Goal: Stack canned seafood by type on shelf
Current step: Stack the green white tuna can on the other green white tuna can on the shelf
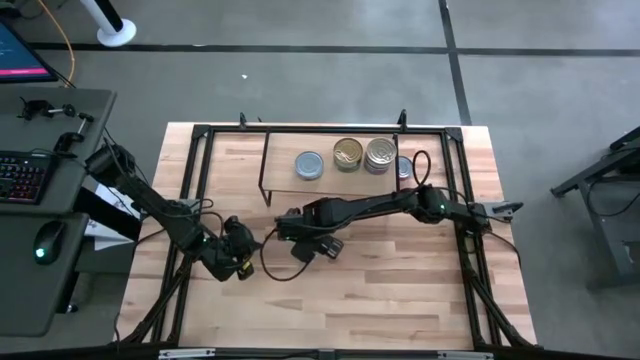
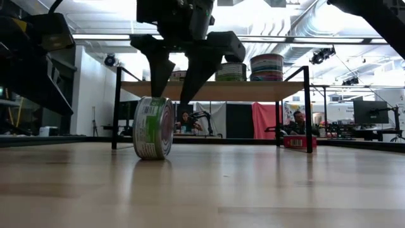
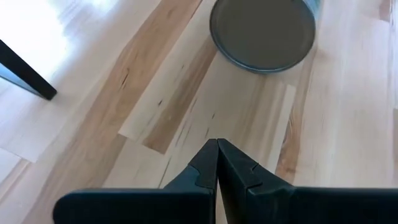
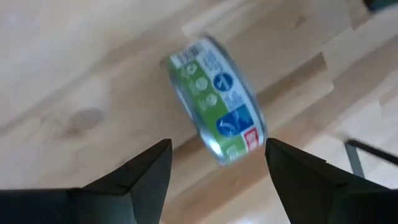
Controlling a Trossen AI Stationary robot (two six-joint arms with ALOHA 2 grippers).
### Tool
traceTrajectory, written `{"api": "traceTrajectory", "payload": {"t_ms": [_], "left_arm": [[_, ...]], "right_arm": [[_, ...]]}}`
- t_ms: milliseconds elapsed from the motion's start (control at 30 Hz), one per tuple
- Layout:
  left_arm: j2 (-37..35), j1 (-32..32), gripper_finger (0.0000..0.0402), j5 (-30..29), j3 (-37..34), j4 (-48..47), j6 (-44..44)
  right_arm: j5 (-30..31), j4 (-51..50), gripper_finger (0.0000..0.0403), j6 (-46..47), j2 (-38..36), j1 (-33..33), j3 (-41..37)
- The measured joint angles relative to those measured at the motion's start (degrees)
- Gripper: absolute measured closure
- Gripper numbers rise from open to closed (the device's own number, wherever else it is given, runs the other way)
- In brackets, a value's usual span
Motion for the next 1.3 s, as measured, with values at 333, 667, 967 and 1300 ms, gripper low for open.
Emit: {"api": "traceTrajectory", "payload": {"t_ms": [333,667,967,1300], "left_arm": [[0.0,0.0,0.0401,-2.2,0.0,0.0,0.0],[0.0,0.0,0.0401,-2.5,0.0,0.1,1.0],[0.0,0.8,0.0401,-4.8,0.0,4.9,8.5],[0.0,2.0,0.0401,-4.5,0.0,6.0,6.7]], "right_arm": [[-1.9,7.6,0.0151,-3.1,0.0,1.1,-2.6],[-2.9,9.4,0.0151,5.2,0.4,2.0,-2.3],[-5.1,9.7,0.0151,14.1,0.3,2.3,-0.3],[-6.5,13.0,0.0151,9.7,0.7,3.7,-1.6]]}}
